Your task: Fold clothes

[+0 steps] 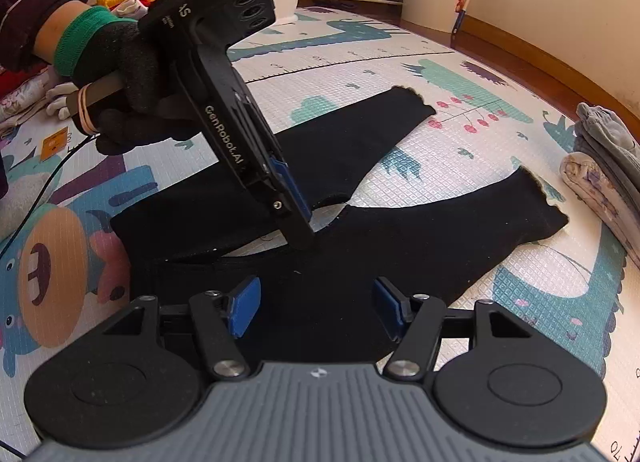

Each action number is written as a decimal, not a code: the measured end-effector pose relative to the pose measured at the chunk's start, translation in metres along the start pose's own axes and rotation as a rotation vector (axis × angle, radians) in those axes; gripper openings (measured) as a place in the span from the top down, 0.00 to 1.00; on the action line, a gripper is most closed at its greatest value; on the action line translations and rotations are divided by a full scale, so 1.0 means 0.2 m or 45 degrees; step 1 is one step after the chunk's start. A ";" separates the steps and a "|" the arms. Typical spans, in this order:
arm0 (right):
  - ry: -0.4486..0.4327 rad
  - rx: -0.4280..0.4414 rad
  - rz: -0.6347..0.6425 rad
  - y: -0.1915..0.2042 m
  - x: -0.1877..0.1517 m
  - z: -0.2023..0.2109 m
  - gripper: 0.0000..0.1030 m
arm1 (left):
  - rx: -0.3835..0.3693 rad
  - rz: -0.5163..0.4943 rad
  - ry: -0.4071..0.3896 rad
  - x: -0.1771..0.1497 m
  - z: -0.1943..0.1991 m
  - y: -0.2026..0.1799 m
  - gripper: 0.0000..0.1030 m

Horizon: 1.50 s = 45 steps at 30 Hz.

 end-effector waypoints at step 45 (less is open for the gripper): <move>0.080 0.147 -0.046 0.14 -0.08 -0.12 0.27 | 0.103 -0.419 -0.146 0.16 -0.08 -0.05 0.94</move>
Point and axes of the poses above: each gripper's, at about its wrist camera, not at the fingertips, and z roughly against the way its jaws point, y to its left, x to its top, the point moved 3 cm from there along -z, roughly the way its jaws point, and after that the axes turned 15 degrees about -y, right-handed, at the moved point
